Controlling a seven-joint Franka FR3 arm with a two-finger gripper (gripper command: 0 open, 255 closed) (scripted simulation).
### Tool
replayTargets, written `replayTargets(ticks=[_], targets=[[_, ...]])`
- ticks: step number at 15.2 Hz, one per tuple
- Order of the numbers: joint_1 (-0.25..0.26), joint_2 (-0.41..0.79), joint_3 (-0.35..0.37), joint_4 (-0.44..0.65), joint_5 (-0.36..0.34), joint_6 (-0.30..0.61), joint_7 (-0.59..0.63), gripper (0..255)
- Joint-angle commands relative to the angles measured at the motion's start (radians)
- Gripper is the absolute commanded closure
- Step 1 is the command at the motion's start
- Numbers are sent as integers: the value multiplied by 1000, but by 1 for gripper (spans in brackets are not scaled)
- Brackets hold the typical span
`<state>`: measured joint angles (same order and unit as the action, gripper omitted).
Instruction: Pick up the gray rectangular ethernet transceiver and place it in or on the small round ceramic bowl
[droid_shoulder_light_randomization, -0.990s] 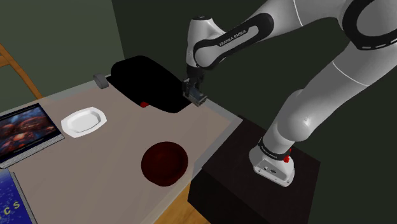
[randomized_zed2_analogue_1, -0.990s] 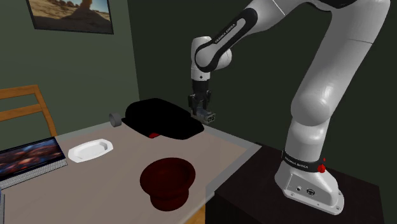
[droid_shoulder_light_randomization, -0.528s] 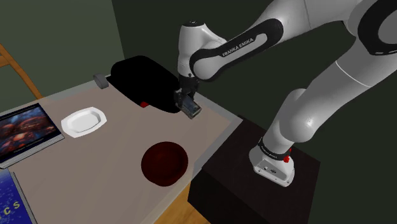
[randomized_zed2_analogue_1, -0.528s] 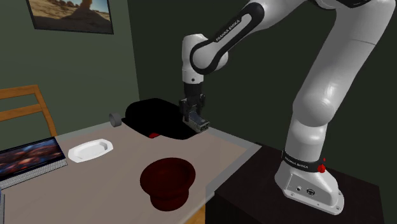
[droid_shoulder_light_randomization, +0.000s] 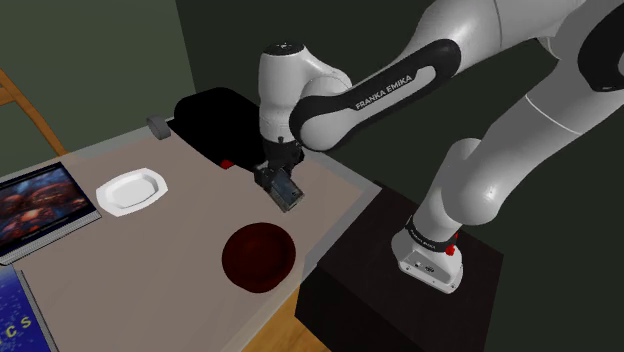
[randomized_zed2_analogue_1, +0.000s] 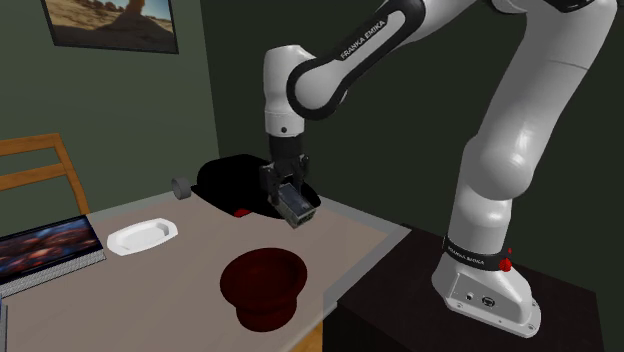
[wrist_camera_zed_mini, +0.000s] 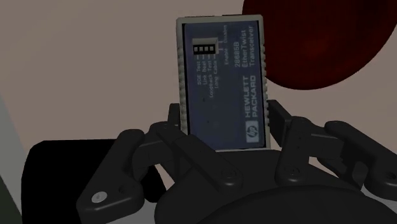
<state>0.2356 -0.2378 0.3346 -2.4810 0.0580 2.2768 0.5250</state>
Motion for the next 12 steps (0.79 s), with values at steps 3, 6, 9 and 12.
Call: replayTargets(ticks=[3,6,9,12], targets=[[42,30,73,43,3,-14,117,255],[68,67,125,90,-8,-25,204,255],[93,116,175,147,-30,-38,295,255],[97,143,186,146,-46,-13,320,255]])
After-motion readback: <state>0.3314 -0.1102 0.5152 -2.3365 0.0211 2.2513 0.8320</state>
